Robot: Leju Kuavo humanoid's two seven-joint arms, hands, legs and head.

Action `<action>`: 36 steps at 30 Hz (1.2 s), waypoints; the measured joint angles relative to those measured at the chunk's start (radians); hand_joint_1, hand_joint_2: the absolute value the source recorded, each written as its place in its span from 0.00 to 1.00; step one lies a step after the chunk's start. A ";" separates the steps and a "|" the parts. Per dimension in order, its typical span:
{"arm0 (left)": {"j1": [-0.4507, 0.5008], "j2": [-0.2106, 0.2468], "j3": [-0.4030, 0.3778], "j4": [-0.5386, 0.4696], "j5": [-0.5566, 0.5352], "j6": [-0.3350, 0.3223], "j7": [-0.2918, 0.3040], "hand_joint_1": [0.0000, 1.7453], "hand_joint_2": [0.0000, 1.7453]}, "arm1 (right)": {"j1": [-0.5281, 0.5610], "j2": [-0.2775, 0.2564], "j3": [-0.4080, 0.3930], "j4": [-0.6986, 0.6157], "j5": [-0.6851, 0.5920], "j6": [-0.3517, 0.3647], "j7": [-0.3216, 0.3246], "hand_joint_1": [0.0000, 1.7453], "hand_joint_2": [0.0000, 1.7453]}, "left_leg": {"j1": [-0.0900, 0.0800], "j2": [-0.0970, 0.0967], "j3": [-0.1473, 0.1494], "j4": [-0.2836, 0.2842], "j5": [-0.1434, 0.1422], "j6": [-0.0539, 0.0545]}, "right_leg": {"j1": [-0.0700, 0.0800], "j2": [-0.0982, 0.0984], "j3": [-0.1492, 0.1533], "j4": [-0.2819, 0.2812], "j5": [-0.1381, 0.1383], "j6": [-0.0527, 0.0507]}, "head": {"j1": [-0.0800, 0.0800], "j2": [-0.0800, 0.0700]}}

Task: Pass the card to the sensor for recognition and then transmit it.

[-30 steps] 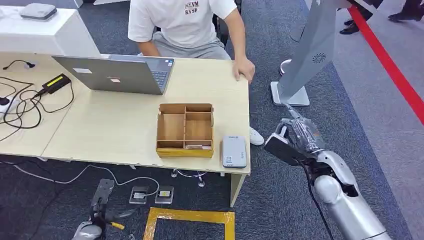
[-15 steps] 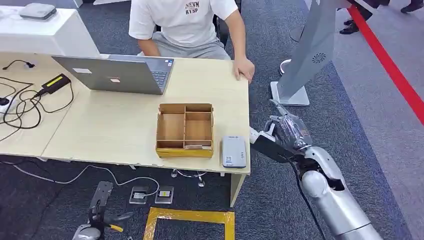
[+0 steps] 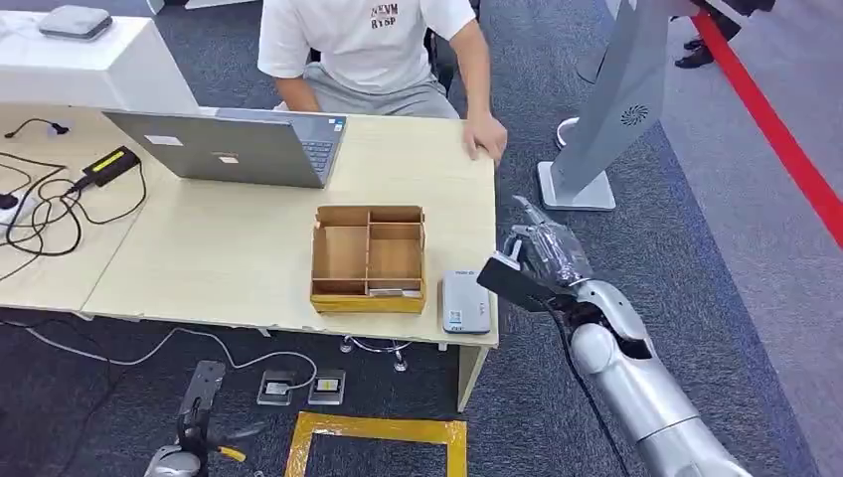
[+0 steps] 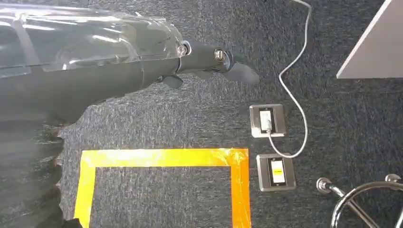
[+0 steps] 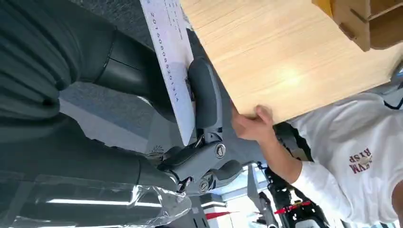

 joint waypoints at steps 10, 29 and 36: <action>-0.008 0.003 -0.018 -0.003 -0.021 -0.004 0.022 0.00 1.00 | -0.016 0.042 0.019 0.114 0.003 -0.036 0.002 1.00 1.00 | 0.000 0.000 0.000 0.000 0.000 0.000 | 0.000 0.000 0.000 0.000 0.000 0.000 | 0.000 0.000; -0.023 0.003 -0.042 -0.006 -0.039 -0.013 0.059 0.00 1.00 | -0.015 0.067 0.026 0.311 0.012 -0.103 0.023 1.00 1.00 | 0.000 0.000 0.000 0.000 0.000 0.000 | 0.000 0.000 0.000 0.000 0.000 0.000 | 0.000 0.000; -0.030 0.001 -0.043 -0.009 -0.050 -0.016 0.063 0.00 1.00 | -0.015 0.073 0.026 0.370 0.015 -0.119 0.035 1.00 1.00 | 0.000 0.000 0.001 0.000 0.000 0.000 | 0.000 0.000 0.000 0.000 0.000 0.000 | 0.000 0.000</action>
